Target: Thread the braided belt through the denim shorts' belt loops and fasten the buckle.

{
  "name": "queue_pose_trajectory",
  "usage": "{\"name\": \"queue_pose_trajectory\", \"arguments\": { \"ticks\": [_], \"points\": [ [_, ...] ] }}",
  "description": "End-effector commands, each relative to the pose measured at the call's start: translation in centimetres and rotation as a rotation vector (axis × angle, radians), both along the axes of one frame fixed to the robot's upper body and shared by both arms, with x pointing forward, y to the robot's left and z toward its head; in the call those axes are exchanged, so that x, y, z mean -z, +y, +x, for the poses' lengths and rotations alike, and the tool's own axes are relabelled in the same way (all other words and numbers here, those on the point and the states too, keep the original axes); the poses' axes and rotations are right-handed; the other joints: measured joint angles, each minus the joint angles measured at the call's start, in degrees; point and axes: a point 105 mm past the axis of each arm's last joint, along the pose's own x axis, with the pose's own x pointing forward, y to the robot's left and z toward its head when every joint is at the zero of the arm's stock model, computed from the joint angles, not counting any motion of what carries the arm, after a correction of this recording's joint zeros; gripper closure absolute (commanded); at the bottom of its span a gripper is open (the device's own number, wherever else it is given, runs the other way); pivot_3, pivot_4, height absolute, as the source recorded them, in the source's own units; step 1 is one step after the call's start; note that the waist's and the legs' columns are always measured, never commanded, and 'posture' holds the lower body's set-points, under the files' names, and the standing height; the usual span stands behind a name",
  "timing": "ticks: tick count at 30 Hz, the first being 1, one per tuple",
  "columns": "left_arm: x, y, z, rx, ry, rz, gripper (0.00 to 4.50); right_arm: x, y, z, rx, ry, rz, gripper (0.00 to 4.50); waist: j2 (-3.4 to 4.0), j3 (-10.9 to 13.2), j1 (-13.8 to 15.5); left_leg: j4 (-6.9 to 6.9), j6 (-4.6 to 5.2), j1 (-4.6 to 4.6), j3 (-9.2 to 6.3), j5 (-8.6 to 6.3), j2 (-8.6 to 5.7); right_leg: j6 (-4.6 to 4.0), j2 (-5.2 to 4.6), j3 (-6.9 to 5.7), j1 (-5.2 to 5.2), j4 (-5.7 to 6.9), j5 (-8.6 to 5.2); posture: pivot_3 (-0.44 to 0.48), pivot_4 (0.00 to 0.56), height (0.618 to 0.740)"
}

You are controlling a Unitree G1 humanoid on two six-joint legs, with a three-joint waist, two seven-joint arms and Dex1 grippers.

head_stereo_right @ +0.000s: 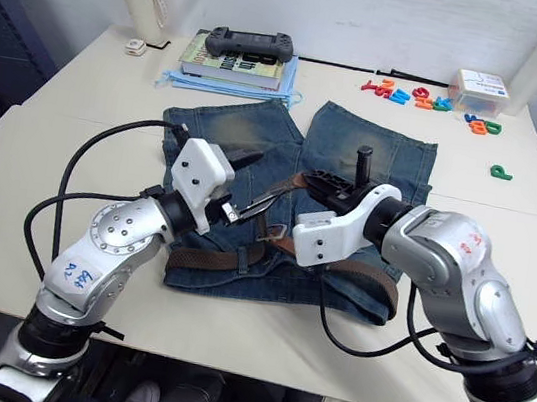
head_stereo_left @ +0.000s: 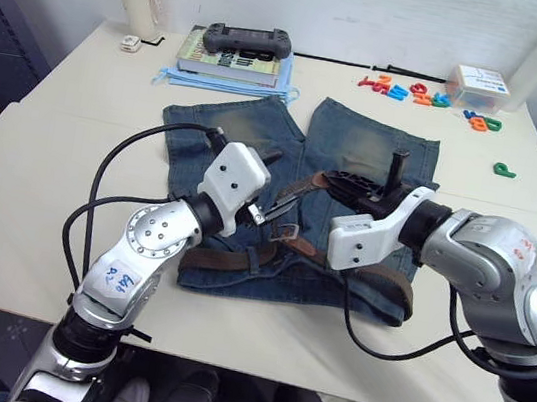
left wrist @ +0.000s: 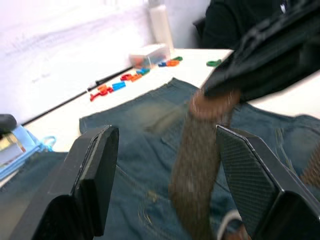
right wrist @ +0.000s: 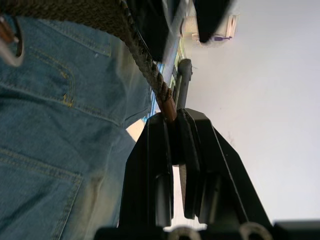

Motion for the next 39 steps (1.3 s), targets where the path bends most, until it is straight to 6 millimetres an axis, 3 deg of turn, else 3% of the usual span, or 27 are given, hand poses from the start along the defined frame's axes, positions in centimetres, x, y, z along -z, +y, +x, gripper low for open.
{"name": "queue_pose_trajectory", "arguments": {
  "ticks": [1, 5, 13, 27, 30, 36, 39],
  "points": [
    [0.3, 0.3, 0.6, -0.040, -0.001, 0.013, 1.07, -1.3, 0.8, -0.7, -0.031, -0.059, 0.009, 4.50, 0.00, 0.0, 0.1, 0.00, -0.01, 0.00, 0.00, 0.00, 0.00, 0.00, 0.00, -0.01, -0.01, 0.00, 0.00, 0.000, 0.150, 0.667],
    [1.3, 0.2, 0.7, -0.037, 0.020, 0.059, 1.07, -1.3, 1.0, -0.8, -0.033, -0.059, 0.019, 4.50, 0.00, 0.0, 0.1, 0.01, 0.00, 0.00, 0.00, 0.01, -0.03, 0.00, 0.00, 0.00, 0.00, 0.00, 0.00, 0.000, 0.150, 0.667],
    [1.8, -1.0, -1.9, 0.134, 0.033, 0.078, 1.07, -1.8, 0.4, -0.1, 0.012, -0.067, 0.038, 4.50, 0.00, 0.0, 0.1, 0.02, -0.01, 0.00, -0.01, 0.01, -0.02, 0.00, -0.01, -0.01, 0.00, 0.01, 0.00, 0.000, 0.150, 0.667],
    [1.7, 0.6, 0.9, -0.035, 0.015, 0.102, 1.07, -1.7, 0.8, -0.7, -0.007, -0.054, 0.054, 4.50, -0.02, 0.0, 0.0, 0.04, -0.01, 0.00, 0.00, 0.01, -0.02, 0.00, -0.01, 0.00, -0.02, 0.05, 0.00, 0.000, 0.150, 0.667],
    [1.6, 0.3, 0.8, -0.021, 0.009, 0.082, 1.83, -1.7, 0.8, -0.7, -0.008, -0.053, 0.055, 4.50, -0.02, 0.0, 0.1, 0.04, -0.01, 0.00, -0.01, 0.01, -0.02, 0.00, -0.01, 0.00, -0.02, 0.06, 0.00, 0.000, 0.150, 0.667],
    [1.7, -0.2, 0.4, 0.029, 0.007, 0.082, 4.31, -1.7, 0.7, -0.6, -0.002, -0.052, 0.060, 4.50, -0.02, 0.0, 0.0, 0.04, -0.02, 0.00, 0.00, 0.02, -0.02, 0.00, -0.01, 0.00, -0.03, 0.09, 0.00, 0.000, 0.150, 0.667],
    [1.9, -0.2, 0.4, 0.029, 0.014, 0.084, 4.47, -1.7, 0.6, -0.6, 0.003, -0.050, 0.066, 4.50, -0.02, 0.0, 0.0, 0.04, -0.03, 0.00, -0.01, 0.02, -0.02, 0.00, -0.01, 0.00, -0.03, 0.10, 0.00, 0.000, 0.150, 0.667]
  ]
}}
